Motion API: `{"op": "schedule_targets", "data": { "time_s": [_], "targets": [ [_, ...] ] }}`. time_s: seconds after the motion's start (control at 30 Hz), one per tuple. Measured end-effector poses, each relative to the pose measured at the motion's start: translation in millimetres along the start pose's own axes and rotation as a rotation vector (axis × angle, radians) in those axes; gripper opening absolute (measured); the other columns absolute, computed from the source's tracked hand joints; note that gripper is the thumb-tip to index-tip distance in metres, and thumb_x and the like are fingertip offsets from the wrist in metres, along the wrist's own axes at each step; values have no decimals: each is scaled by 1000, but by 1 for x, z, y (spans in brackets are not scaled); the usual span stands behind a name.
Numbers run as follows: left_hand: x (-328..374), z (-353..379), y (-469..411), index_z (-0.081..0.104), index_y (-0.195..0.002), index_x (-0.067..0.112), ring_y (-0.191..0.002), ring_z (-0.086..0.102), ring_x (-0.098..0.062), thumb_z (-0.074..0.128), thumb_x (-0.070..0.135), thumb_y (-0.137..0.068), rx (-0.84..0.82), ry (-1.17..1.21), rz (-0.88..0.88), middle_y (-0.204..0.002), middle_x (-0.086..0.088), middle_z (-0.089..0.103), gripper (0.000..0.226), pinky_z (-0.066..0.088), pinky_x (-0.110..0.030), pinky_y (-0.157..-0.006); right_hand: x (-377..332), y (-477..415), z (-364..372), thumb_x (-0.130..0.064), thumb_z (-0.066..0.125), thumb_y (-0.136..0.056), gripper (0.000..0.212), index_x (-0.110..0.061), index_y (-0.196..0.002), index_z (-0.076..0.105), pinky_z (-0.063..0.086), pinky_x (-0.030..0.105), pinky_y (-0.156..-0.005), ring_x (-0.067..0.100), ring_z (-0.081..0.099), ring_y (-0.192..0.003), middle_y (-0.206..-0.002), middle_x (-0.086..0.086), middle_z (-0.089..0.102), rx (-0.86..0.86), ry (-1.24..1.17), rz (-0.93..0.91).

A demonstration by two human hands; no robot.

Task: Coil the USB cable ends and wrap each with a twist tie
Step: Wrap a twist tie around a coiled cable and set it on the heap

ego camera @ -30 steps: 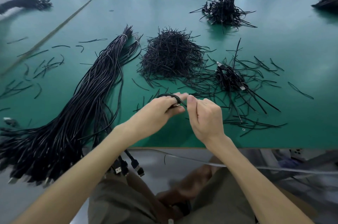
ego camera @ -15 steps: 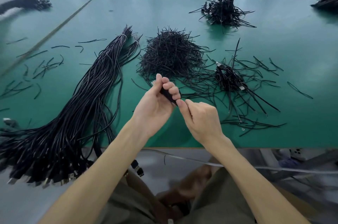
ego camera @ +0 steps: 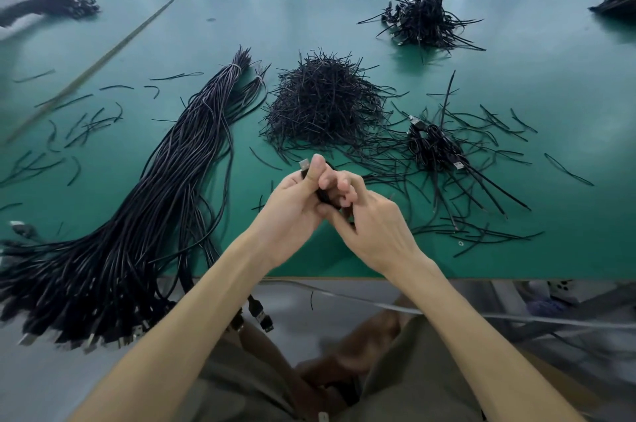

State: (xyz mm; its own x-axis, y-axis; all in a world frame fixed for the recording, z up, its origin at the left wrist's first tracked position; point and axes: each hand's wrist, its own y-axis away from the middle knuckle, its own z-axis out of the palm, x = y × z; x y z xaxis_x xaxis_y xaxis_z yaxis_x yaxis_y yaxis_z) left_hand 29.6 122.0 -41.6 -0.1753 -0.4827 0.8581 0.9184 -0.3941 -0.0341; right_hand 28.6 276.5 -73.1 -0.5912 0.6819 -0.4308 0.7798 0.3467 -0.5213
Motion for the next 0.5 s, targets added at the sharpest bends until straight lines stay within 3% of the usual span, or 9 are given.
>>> {"op": "schedule_targets", "data": {
  "time_s": [0.1,0.17,0.23,0.37,0.43,0.5],
  "targets": [
    [5,-9,3,52,-79,16,-91,60,-24,40,33,-107,-89,-51,-26,-93,-6,67,35,50,-33,-89,-1,1,0,-36,61,-99,43,-10,-131,48,51,36,-72,21,66,-82,-92,1,69,-45,-86,29],
    [7,-12,4,54,-83,13,-98,63,-25,41,26,-106,-141,-64,-22,-98,-8,69,29,51,-32,-91,-1,1,0,-32,64,-98,43,-10,-132,48,49,28,-71,16,61,-79,-96,1,69,-46,-128,39],
    [9,-16,5,56,-90,9,-106,64,-26,42,19,-105,-178,-92,-6,-105,-9,68,22,50,-34,-96,0,3,-1,-26,68,-95,46,-10,-134,48,46,23,-75,17,59,-89,-107,5,69,-19,-169,62],
    [11,-25,5,58,-107,-4,-115,62,-34,46,5,-103,-131,-323,48,-115,-20,66,16,45,-43,-108,2,5,-2,-16,70,-94,49,-7,-136,47,50,30,-85,20,60,-103,-122,11,66,51,-181,54],
    [12,-28,8,63,-109,-7,-112,66,-31,52,9,-102,-32,-485,46,-113,-17,70,20,50,-40,-105,1,4,-1,-14,68,-96,47,-2,-137,49,54,40,-85,28,64,-103,-123,12,64,21,-134,42],
    [12,-30,10,69,-107,1,-96,68,-16,60,13,-100,96,-665,51,-102,-7,73,16,56,-28,-86,1,2,-1,-12,66,-97,46,1,-138,49,56,46,-81,31,65,-96,-116,12,63,-2,-101,40]
  ]
}}
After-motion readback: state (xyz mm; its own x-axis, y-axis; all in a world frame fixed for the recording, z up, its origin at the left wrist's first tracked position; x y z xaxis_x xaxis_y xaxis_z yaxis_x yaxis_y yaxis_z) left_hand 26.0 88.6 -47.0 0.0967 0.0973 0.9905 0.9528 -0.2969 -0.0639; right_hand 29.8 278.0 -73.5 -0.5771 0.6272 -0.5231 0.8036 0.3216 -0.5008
